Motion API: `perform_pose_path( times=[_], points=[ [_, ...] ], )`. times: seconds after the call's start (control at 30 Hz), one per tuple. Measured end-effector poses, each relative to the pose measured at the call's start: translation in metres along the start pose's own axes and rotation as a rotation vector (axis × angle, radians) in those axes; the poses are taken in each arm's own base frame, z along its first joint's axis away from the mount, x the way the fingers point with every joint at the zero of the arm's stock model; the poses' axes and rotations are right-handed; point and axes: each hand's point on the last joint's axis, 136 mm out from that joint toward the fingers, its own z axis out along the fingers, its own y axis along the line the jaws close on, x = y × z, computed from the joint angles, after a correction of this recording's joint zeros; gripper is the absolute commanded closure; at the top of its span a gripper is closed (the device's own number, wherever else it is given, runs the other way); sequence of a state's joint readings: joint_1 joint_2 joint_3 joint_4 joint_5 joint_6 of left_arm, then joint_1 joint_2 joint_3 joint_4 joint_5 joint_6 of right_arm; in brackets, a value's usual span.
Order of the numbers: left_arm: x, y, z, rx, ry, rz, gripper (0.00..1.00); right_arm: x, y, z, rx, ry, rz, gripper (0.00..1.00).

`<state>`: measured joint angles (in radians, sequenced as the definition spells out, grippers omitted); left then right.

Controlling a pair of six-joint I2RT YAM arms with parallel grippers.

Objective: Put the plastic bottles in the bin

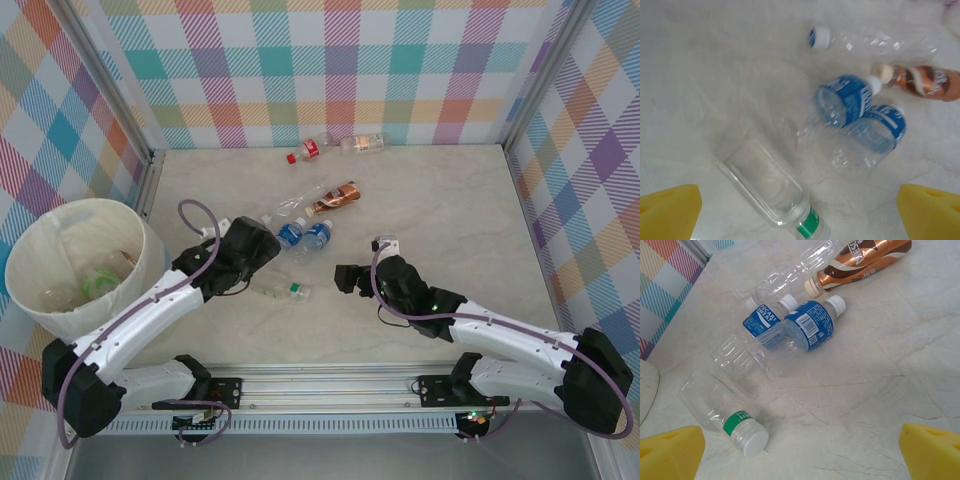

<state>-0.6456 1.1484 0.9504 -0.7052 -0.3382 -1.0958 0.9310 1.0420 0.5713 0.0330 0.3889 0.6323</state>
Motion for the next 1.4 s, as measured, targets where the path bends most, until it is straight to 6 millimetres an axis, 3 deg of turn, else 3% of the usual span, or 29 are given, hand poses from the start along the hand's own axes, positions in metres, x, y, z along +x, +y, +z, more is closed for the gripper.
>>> perform_pose_path(
  times=[0.13,0.23,0.6,0.77,0.97,1.17,1.33,1.4],
  points=[
    [0.044,0.028,0.032,-0.088,0.145,-0.138,0.00,0.000,0.000,0.000,0.001,0.001,0.008,0.00],
    [0.060,0.038,0.045,-0.141,0.191,-0.212,0.00,0.000,0.000,0.000,0.002,0.001,0.016,0.00],
    [0.071,0.029,0.076,-0.164,0.199,-0.306,0.09,-0.001,0.001,-0.005,-0.017,-0.009,0.040,0.00],
    [0.066,0.028,0.083,-0.176,0.163,-0.297,0.13,0.000,-0.001,-0.012,-0.037,-0.019,0.050,0.00],
    [0.075,0.035,0.103,-0.226,0.174,-0.247,0.19,-0.003,0.001,-0.019,-0.064,-0.036,0.060,0.00],
    [0.076,0.037,0.107,-0.214,0.175,-0.179,0.36,-0.007,0.002,-0.025,-0.080,-0.053,0.066,0.00],
    [0.074,0.049,0.099,-0.153,0.143,-0.140,0.62,-0.003,0.000,-0.024,-0.077,-0.046,0.062,0.00],
    [0.072,0.054,0.094,-0.134,0.130,-0.132,0.68,-0.003,0.000,-0.024,-0.076,-0.046,0.059,0.00]
  ],
)
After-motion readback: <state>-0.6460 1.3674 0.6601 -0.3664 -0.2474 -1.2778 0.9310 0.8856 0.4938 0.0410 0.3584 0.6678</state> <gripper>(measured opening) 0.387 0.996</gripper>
